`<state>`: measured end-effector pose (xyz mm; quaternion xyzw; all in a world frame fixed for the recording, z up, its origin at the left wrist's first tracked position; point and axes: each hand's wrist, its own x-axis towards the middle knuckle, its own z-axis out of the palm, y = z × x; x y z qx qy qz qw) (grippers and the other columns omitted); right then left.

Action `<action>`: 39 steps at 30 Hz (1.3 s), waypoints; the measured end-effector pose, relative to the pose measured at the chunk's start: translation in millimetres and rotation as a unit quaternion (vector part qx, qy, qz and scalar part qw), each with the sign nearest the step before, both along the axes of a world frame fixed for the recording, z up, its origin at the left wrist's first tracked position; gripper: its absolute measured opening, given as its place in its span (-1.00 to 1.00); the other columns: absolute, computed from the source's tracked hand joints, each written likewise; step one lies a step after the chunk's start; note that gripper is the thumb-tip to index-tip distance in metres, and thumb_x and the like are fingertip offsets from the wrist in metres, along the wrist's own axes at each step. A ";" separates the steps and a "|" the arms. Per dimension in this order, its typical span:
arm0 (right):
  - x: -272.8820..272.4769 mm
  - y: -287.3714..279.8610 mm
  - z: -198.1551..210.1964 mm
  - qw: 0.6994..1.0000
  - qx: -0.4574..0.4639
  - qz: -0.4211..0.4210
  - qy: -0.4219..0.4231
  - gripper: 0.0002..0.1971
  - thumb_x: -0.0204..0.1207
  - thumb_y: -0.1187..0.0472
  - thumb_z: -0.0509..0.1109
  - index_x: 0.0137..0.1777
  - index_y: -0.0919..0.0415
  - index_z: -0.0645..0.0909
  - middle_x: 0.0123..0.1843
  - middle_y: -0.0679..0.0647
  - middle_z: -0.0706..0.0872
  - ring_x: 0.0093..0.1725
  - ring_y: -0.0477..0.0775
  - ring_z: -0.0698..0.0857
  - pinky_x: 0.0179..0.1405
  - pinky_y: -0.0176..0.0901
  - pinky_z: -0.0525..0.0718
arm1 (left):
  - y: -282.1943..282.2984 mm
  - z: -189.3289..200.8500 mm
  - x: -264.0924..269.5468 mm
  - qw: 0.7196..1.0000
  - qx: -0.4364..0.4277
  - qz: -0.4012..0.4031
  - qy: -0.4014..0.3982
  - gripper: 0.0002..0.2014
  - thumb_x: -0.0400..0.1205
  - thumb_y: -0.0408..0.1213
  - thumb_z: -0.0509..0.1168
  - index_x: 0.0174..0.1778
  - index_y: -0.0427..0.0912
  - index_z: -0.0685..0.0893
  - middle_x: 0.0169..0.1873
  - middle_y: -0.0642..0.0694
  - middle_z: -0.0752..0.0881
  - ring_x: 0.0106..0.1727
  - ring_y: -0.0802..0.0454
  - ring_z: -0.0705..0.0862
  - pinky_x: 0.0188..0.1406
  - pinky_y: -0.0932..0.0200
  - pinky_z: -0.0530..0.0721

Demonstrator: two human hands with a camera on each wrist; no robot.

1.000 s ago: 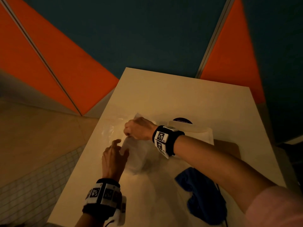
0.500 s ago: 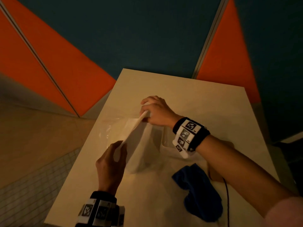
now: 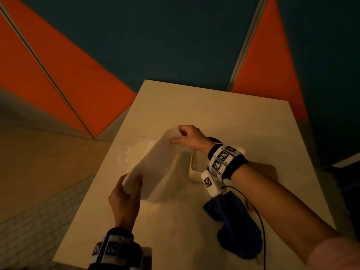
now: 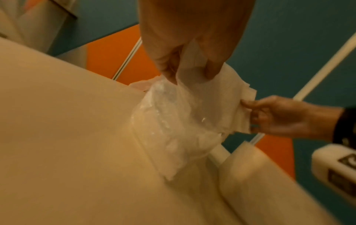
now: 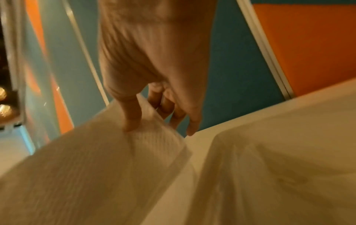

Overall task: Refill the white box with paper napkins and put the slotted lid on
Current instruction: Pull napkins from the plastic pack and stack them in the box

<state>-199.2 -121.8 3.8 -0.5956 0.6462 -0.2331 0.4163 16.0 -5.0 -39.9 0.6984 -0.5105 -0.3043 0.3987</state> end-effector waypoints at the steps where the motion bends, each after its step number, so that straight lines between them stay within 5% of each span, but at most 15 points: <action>1: -0.1 -0.6 4.5 0.999 0.007 -0.011 -0.029 -0.76 0.47 0.16 0.50 0.03 0.32 0.66 -0.09 0.12 0.69 -0.07 0.07 0.63 0.01 -0.03 0.58 | -1.5 0.4 3.4 0.999 0.012 0.015 0.039 -0.68 0.53 -0.07 0.40 0.08 -0.21 0.68 -0.11 -0.22 0.75 -0.09 -0.16 0.70 -0.14 0.05 0.62; 3: 1.8 -0.1 15.8 0.996 0.016 -0.020 -0.084 -0.73 0.51 0.22 0.45 0.16 0.32 0.66 0.00 0.16 0.72 0.01 0.03 0.65 0.12 -0.05 0.60 | -2.6 4.8 7.8 0.988 0.044 0.043 0.139 -0.60 0.51 -0.04 0.40 0.19 -0.18 0.62 0.01 -0.17 0.72 0.06 -0.17 0.69 -0.01 -0.02 0.66; 6: 7.1 5.2 41.9 0.990 0.015 0.000 -0.137 -0.69 0.56 0.27 0.38 0.27 0.34 0.61 -0.02 0.05 0.71 -0.03 -0.02 0.66 0.00 -0.26 0.60 | 1.6 15.4 10.0 0.962 0.102 0.093 0.236 -0.39 0.49 0.04 0.37 0.40 -0.11 0.38 0.20 -0.09 0.54 0.18 -0.10 0.58 0.12 -0.03 0.60; 9: 12.8 9.7 65.8 0.990 -0.006 0.029 -0.140 -0.70 0.56 0.25 0.38 0.25 0.35 0.61 -0.05 0.03 0.67 -0.05 -0.03 0.63 -0.04 -0.24 0.57 | 9.7 25.7 9.5 0.916 0.183 0.112 0.338 -0.30 0.50 0.09 0.33 0.49 0.01 0.17 0.30 -0.24 0.41 0.17 -0.18 0.53 0.26 -0.17 0.55; 11: 19.0 12.1 79.6 0.992 -0.030 0.049 -0.116 -0.74 0.54 0.21 0.40 0.17 0.31 0.63 -0.03 0.06 0.67 0.00 0.06 0.64 0.02 -0.12 0.60 | 14.3 28.5 6.5 0.856 0.276 0.089 0.428 -0.24 0.46 0.21 0.29 0.51 -0.04 0.21 0.23 -0.29 0.49 0.07 -0.21 0.59 0.19 -0.19 0.56; 14: 30.6 14.3 95.6 0.993 -0.057 0.063 -0.077 -0.89 0.52 0.14 0.42 0.00 0.11 0.64 -0.11 -0.05 0.68 0.05 0.11 0.69 0.10 0.02 0.65 | 20.6 35.1 -8.2 0.749 0.389 -0.025 0.535 -0.11 0.26 0.39 0.23 0.24 -0.33 0.50 -0.08 -0.27 0.72 -0.01 -0.20 0.68 0.03 -0.09 0.60; 18: 45.5 18.9 106.1 0.992 -0.073 0.044 -0.096 -0.92 0.52 0.11 0.41 -0.05 0.07 0.61 -0.10 -0.04 0.69 0.05 0.12 0.71 0.06 0.02 0.68 | 12.5 40.0 -29.0 0.615 0.344 -0.121 0.699 0.13 0.09 0.46 0.39 0.46 -0.24 0.39 0.38 -0.32 0.58 0.38 -0.24 0.58 0.20 -0.13 0.68; 20: 46.9 22.3 104.9 0.988 -0.071 0.011 -0.133 -0.89 0.51 0.09 0.42 -0.05 0.11 0.65 -0.08 0.00 0.72 0.07 0.16 0.73 0.03 0.02 0.67 | 0.9 44.1 -32.8 0.585 0.282 -0.093 0.755 0.13 0.13 0.44 0.38 0.51 -0.21 0.32 0.44 -0.32 0.51 0.43 -0.24 0.53 0.27 -0.12 0.64; 24: 36.2 30.4 87.9 0.975 -0.033 -0.081 -0.205 -0.97 0.51 0.13 0.43 -0.15 0.01 0.64 -0.13 -0.07 0.72 -0.01 0.05 0.70 0.00 -0.07 0.64 | -19.6 52.7 -28.0 0.620 0.176 -0.009 0.765 -0.01 0.28 0.36 0.34 0.54 -0.17 0.34 0.46 -0.18 0.51 0.44 -0.15 0.52 0.31 -0.11 0.59; 29: 26.8 47.6 45.6 0.949 0.019 -0.207 -0.238 -0.89 0.48 0.11 0.41 -0.03 0.05 0.69 0.07 0.12 0.79 0.13 0.22 0.73 0.19 0.16 0.68 | -33.4 57.7 -16.4 0.718 0.115 0.030 0.686 -0.58 0.60 -0.07 0.25 0.38 -0.07 0.51 0.37 -0.13 0.60 0.22 -0.08 0.67 0.00 -0.02 0.75; 32: 30.0 58.4 25.8 0.919 0.086 -0.250 -0.293 -0.82 0.48 0.10 0.38 0.05 0.09 0.66 0.07 0.13 0.78 0.09 0.18 0.73 0.13 0.11 0.70 | -39.7 61.8 -9.8 0.748 0.072 0.006 0.659 -0.58 0.68 -0.18 0.13 0.48 -0.13 0.42 0.30 -0.15 0.63 0.22 -0.07 0.65 -0.07 0.01 0.80; 35: 25.6 67.1 25.1 0.856 0.183 -0.235 -0.422 -0.84 0.54 0.14 0.32 0.04 0.17 0.64 -0.07 0.10 0.73 -0.07 0.09 0.67 -0.13 -0.07 0.62 | -41.5 66.7 -9.3 0.762 0.060 -0.031 0.644 -0.57 0.69 -0.21 0.12 0.51 -0.15 0.38 0.32 -0.15 0.63 0.22 -0.06 0.66 -0.06 0.00 0.80; 39: -2.4 82.3 31.8 0.811 0.196 -0.222 -0.504 -0.80 0.55 0.23 0.32 0.14 0.22 0.64 -0.05 0.11 0.74 -0.01 0.11 0.67 -0.03 -0.06 0.63 | -40.0 69.7 -17.5 0.788 0.073 -0.074 0.606 -0.65 0.68 -0.24 0.15 0.40 -0.13 0.49 0.17 -0.09 0.72 0.12 -0.01 0.74 -0.02 -0.01 0.79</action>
